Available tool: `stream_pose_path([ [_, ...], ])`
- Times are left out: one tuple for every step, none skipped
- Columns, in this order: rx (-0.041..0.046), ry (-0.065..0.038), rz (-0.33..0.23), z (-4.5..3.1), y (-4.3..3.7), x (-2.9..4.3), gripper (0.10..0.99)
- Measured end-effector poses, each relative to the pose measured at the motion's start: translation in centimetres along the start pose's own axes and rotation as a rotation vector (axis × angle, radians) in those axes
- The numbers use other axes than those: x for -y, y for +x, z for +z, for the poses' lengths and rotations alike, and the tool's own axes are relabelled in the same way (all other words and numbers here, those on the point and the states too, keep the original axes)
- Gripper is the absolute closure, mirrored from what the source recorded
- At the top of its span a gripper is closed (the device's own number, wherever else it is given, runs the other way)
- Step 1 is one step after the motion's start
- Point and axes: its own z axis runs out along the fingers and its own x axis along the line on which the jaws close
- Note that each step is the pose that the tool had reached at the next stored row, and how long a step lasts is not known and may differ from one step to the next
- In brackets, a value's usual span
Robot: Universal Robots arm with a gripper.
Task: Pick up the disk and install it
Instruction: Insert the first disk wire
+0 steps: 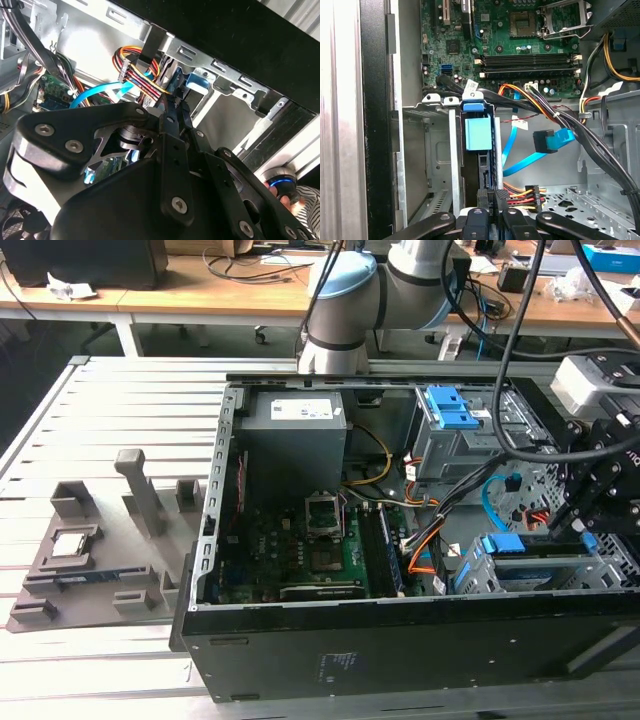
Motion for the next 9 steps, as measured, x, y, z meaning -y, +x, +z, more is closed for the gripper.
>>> stream_pose_path([
  [-0.0003, 0.000, 0.000, 0.04, 0.04, 0.01, 0.918],
  [-0.0004, 0.000, 0.000, 0.04, 0.04, 0.01, 0.918],
  [-0.0004, 0.000, 0.000, 0.05, 0.04, 0.00, 0.918],
  [-0.0003, 0.000, 0.000, 0.05, 0.05, 0.00, 0.918],
  [-0.0002, 0.000, 0.000, 0.06, 0.05, 0.00, 0.918],
  [-0.0003, 0.000, 0.000, 0.05, 0.05, 0.00, 0.918],
  [0.0000, 0.000, 0.000, 0.07, 0.05, 0.00, 0.918],
  [0.0002, 0.000, 0.000, 0.08, 0.05, 0.00, 0.906],
  [0.0002, 0.000, 0.000, 0.08, 0.05, 0.00, 0.839],
])
